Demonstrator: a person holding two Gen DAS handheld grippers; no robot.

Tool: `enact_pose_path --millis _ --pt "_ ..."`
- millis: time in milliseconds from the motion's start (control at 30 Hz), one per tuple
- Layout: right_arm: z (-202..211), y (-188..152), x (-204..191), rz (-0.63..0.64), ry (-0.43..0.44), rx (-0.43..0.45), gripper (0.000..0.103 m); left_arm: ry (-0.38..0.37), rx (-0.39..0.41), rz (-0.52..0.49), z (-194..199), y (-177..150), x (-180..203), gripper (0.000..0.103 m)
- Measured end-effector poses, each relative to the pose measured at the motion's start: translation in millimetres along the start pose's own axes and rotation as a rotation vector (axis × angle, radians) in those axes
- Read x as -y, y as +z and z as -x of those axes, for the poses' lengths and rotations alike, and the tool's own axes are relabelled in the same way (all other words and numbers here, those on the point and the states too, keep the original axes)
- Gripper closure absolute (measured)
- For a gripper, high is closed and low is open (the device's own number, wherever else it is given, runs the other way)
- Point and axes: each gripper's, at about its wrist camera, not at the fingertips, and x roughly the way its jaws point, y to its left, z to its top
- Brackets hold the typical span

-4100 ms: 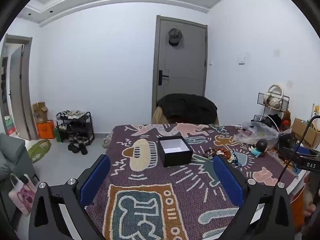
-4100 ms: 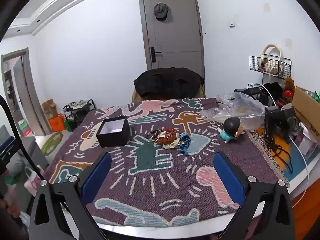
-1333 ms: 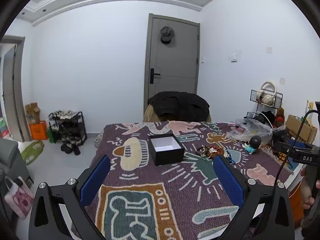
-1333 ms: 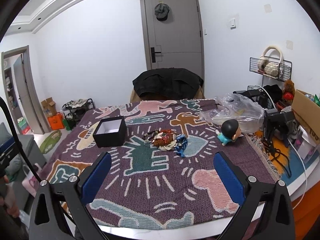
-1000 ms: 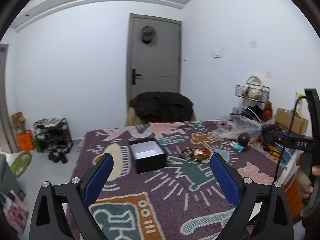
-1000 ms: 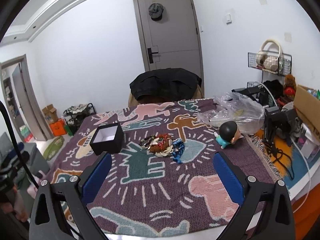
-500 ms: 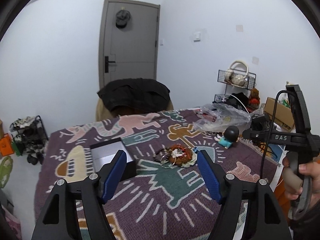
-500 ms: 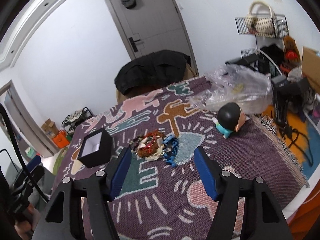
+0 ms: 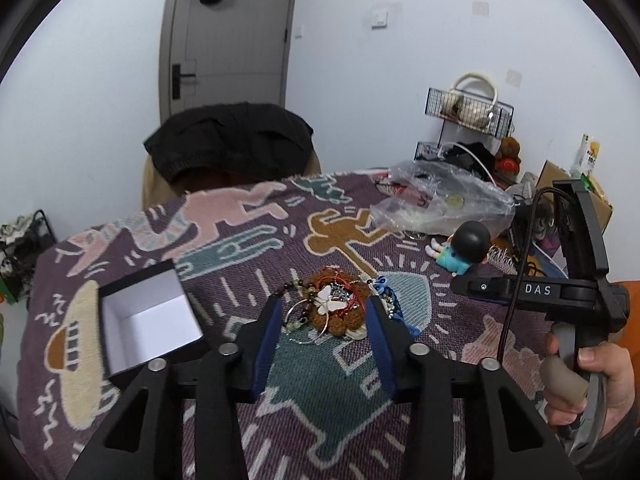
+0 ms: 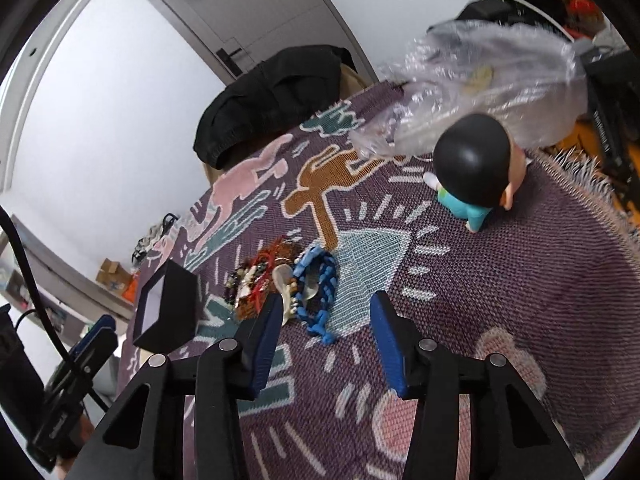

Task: Organize jewelry
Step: 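Grasp the dark beaded bracelet with the left tool while the right tool reaches the blue beads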

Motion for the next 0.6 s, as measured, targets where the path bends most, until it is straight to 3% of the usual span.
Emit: enact_pose_path --millis 333,433,600 --pt "-38.5 5.6 12.3 -0.055 0.022 -0.034 0.056 -0.047 -0.131 0.071 -70.9 16.1 -12.3 0.062" --pt "-48.2 7.7 14.9 -0.060 0.025 -0.047 0.063 -0.054 -0.163 0.104 -88.1 18.2 -18.3 0.062" --pt "-62.2 11.8 23.3 -0.084 0.034 -0.074 0.063 -0.065 -0.210 0.145 -115.1 20.7 -25.1 0.062"
